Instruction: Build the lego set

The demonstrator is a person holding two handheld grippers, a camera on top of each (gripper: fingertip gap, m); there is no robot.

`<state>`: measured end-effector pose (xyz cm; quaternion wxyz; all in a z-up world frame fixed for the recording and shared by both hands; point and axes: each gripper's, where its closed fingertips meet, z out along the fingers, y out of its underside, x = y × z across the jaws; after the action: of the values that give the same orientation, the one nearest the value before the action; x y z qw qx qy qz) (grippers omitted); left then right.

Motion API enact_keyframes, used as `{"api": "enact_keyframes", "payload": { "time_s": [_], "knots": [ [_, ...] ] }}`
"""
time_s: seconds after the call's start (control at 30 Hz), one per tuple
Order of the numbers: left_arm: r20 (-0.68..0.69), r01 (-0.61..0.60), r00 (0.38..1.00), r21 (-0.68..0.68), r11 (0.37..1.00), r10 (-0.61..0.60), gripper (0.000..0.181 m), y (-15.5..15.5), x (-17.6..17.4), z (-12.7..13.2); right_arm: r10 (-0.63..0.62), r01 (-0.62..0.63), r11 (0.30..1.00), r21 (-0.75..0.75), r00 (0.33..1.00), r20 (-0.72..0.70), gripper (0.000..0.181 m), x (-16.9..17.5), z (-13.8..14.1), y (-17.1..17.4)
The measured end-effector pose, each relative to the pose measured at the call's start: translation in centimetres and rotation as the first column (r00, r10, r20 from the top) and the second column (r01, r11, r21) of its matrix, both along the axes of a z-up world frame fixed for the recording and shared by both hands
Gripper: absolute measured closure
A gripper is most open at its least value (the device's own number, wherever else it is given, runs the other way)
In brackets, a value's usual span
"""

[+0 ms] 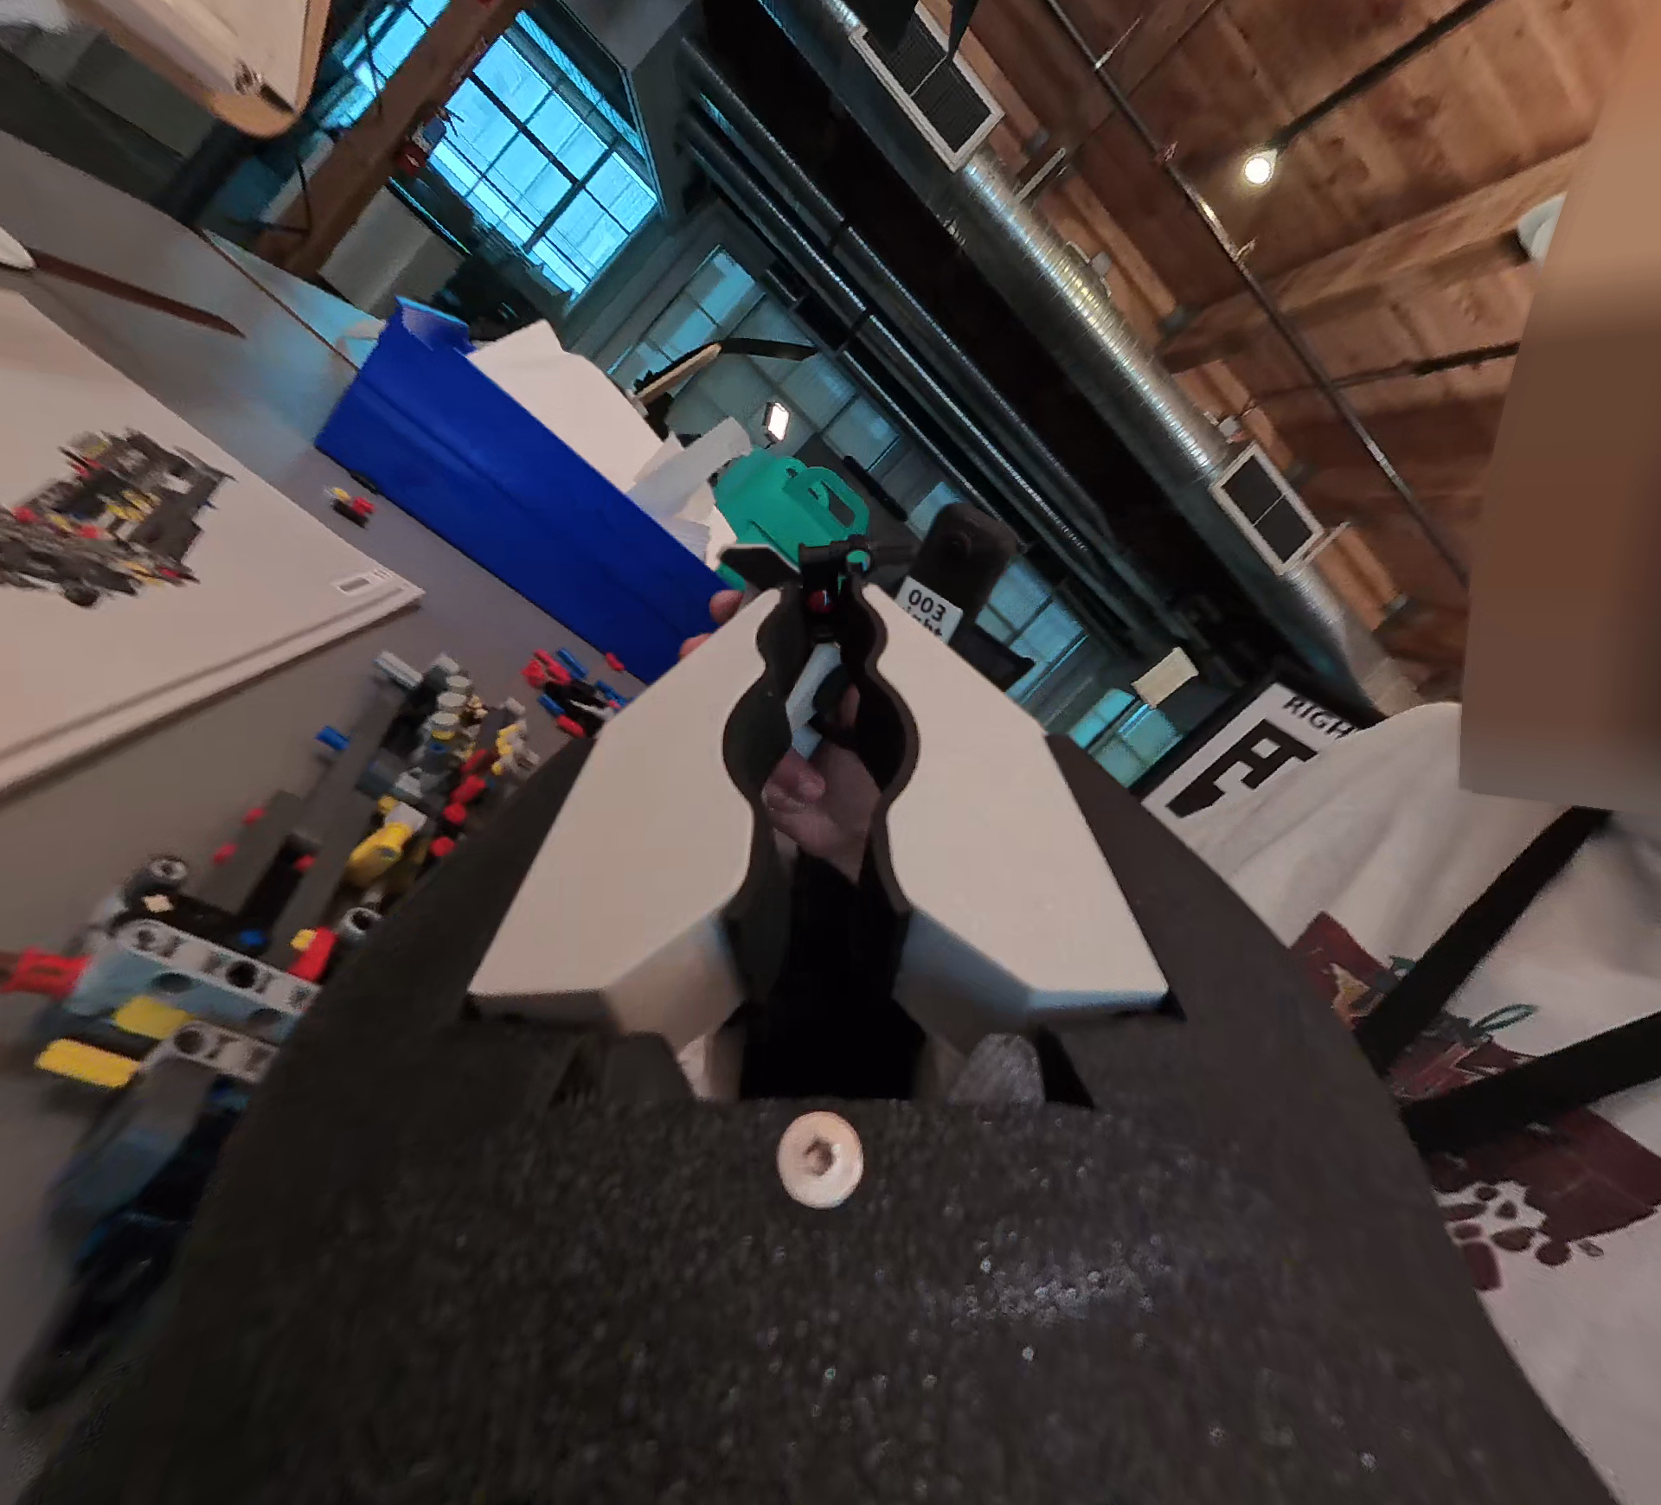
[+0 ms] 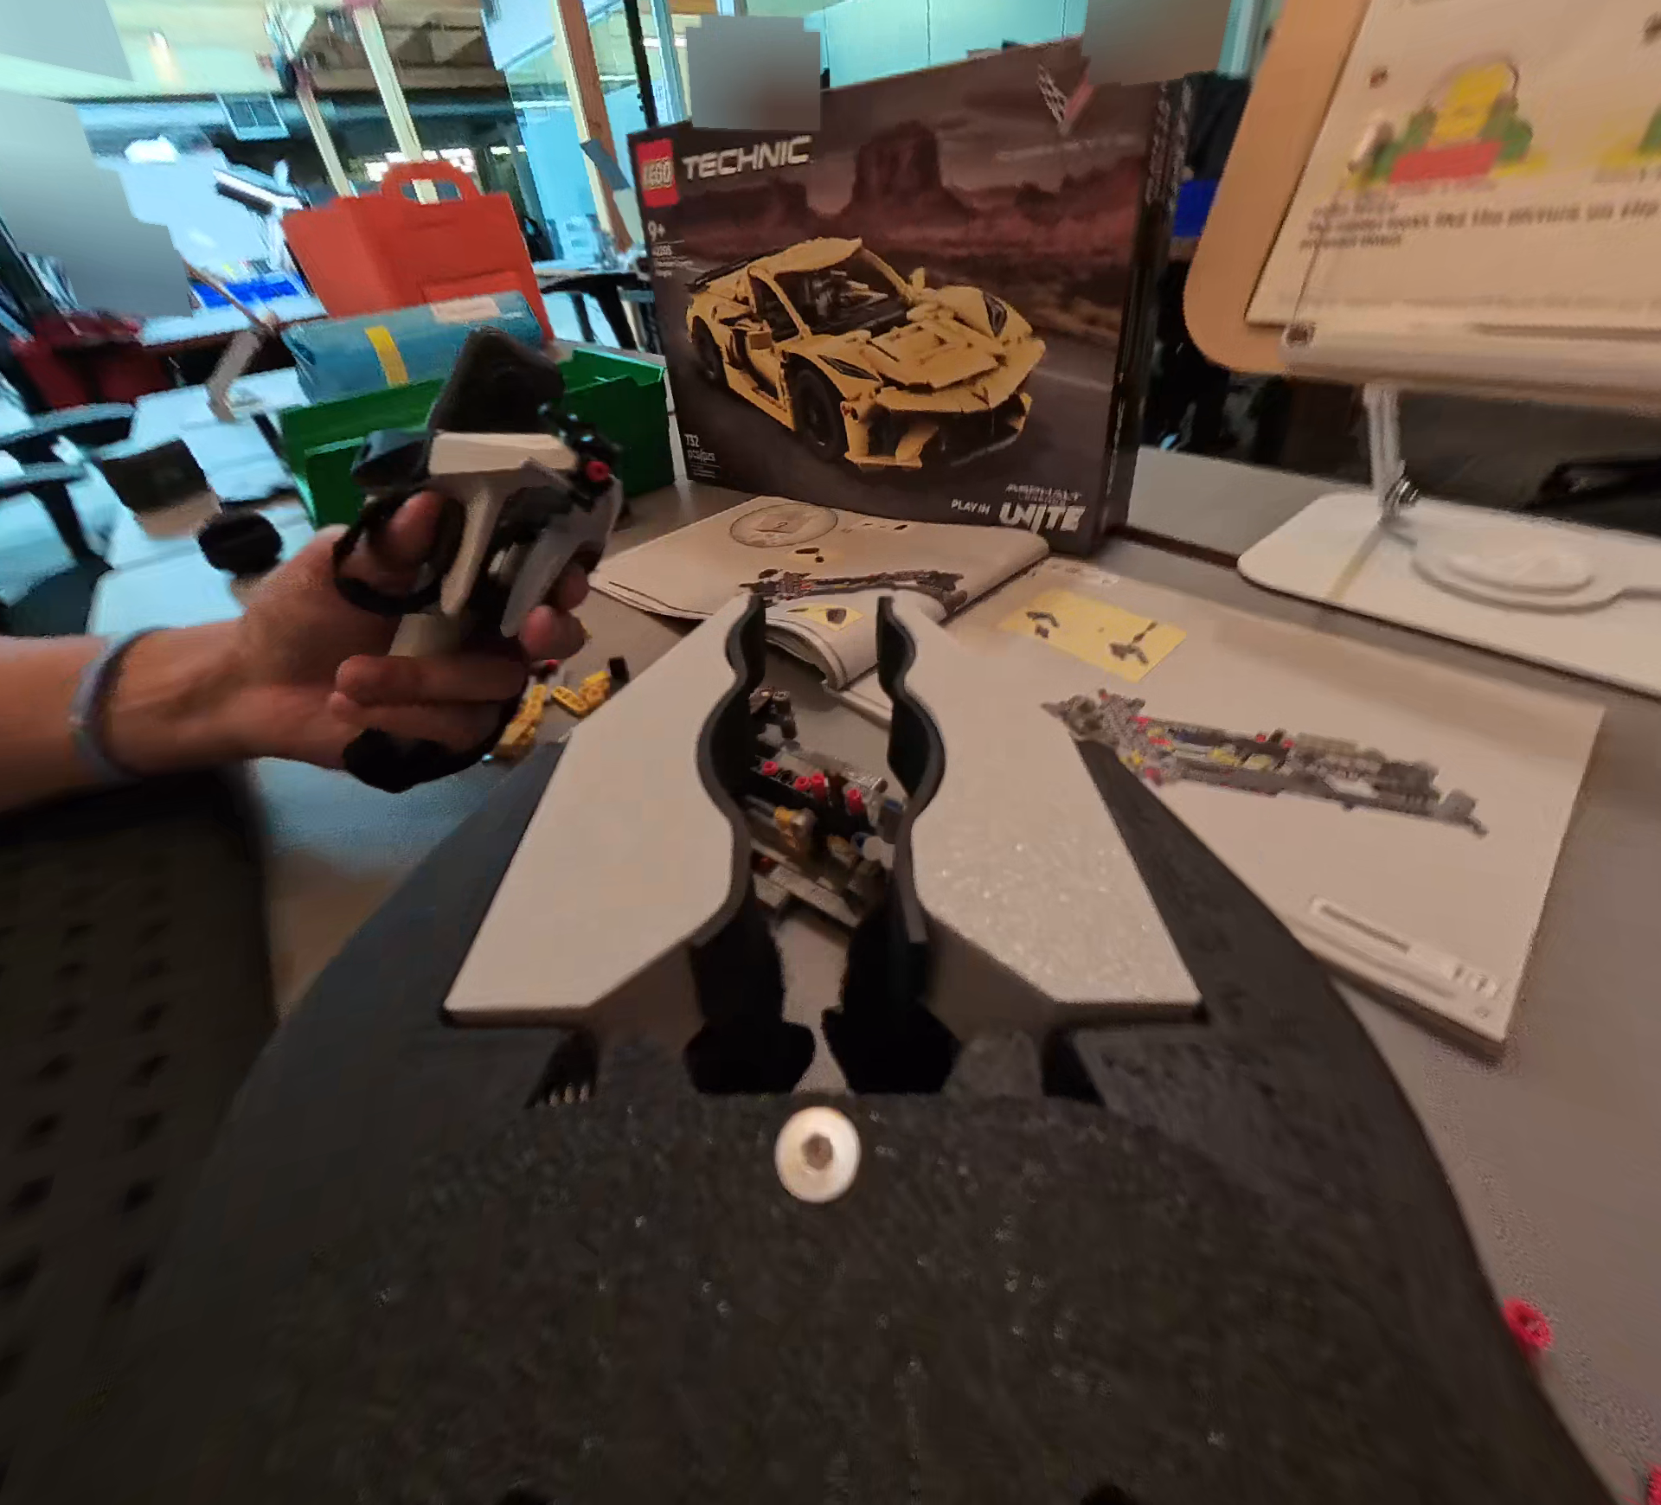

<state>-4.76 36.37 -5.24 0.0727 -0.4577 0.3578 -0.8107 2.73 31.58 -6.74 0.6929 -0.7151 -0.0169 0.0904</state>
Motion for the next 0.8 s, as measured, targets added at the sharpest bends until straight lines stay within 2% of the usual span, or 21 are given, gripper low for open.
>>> {"api": "enact_keyframes", "payload": {
  "time_s": [0.07,0.13,0.2,0.27,0.4,0.47,0.53,0.63,0.8],
  "knots": [
    [0.014,-0.028,1.0,0.059,0.998,0.027,0.176,0.5,-0.2,0.3,0.029,-0.031,0.999,-0.019,0.992,-0.119,0.156,0.7,-0.3,0.0],
    [0.019,-0.036,0.999,0.119,0.992,0.034,0.176,0.5,-0.3,0.3,0.033,-0.042,0.998,-0.048,0.984,-0.173,0.155,1.2,-0.9,0.2],
    [0.029,-0.033,0.999,0.161,0.986,0.029,0.176,0.1,-0.4,0.3,0.024,-0.04,0.994,-0.097,0.988,-0.152,0.155,1.3,-1.7,0.2],
    [0.043,-0.015,0.999,0.167,0.986,0.008,0.176,-0.3,-0.6,0.5,0.013,-0.033,0.975,-0.221,0.996,-0.093,0.154,1.5,-3.5,0.1],
    [0.048,-0.031,0.999,0.145,0.989,0.024,0.176,0.2,-0.8,0.5,0.081,-0.056,0.831,-0.553,0.996,0.022,0.152,0.3,-8.4,-3.2],
    [0.031,-0.019,0.999,0.15,0.988,0.014,0.176,0.2,-0.7,0.3,0.105,-0.054,0.796,-0.603,0.993,0.05,0.161,-1.0,-9.9,-4.4],
    [0.019,-0.002,1.0,0.18,0.984,-0.001,0.176,-0.3,-0.6,0.0,0.152,-0.064,0.747,-0.662,0.985,0.076,0.162,-2.6,-11.7,-5.1],
    [0.009,-0.012,1.0,0.249,0.968,0.01,0.176,-0.8,-0.4,-0.6,0.187,-0.023,0.706,-0.707,0.97,0.155,0.167,-3.3,-13.3,-5.1],
    [-0.014,0.004,1.0,0.216,0.976,-0.001,0.175,-0.4,-0.4,-0.8,0.203,-0.092,0.682,-0.726,0.977,0.067,0.173,-3.9,-13.8,-4.7]
  ]
}}
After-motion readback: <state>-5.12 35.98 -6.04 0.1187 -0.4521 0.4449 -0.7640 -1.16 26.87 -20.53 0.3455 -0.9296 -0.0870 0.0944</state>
